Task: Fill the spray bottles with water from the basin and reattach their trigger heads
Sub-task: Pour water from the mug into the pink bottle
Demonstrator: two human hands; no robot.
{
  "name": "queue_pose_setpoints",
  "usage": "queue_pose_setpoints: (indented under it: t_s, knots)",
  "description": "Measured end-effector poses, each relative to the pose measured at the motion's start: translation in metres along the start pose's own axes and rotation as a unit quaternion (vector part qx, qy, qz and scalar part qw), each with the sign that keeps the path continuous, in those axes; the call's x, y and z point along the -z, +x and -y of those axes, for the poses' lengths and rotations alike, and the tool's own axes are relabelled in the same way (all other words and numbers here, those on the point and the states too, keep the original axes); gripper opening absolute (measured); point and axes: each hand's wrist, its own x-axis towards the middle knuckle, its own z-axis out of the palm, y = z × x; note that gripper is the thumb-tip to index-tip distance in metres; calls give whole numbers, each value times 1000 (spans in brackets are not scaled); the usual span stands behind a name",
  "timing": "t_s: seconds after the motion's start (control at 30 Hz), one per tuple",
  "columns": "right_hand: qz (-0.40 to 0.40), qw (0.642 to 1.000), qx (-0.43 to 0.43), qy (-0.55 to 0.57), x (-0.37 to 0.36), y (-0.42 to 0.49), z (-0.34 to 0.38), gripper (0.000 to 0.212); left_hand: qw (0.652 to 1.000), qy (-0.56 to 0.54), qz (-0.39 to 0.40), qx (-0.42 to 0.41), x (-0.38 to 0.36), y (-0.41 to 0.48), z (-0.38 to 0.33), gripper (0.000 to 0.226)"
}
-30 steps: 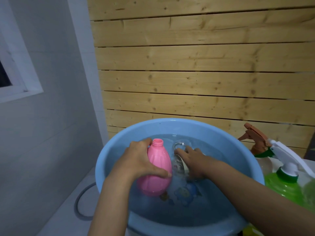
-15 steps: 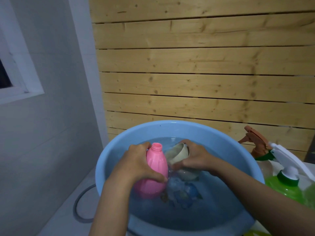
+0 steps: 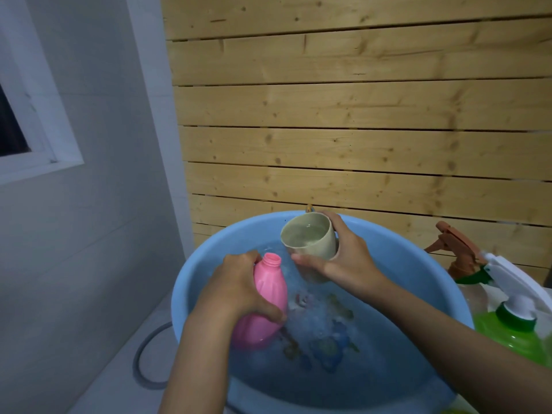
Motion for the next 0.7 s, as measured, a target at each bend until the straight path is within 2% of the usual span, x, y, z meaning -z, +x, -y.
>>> queue_pose_setpoints:
  t_s: [0.1, 0.27, 0.53, 0.7]
  knots:
    - [-9, 999, 35, 4, 1, -1, 3, 76, 1000, -4, 1, 3, 0, 0, 1, 78]
    - [3, 997, 78, -12, 0, -2, 2, 80, 1000, -17, -7, -11, 1, -1, -3, 66]
    - [-6, 994, 103, -26, -1, -2, 1, 90, 1000, -9, 3, -11, 0, -1, -3, 67]
    - [-1, 992, 118, -50, -1, -1, -1, 93, 1000, -3, 13, -1, 0, 0, -2, 75]
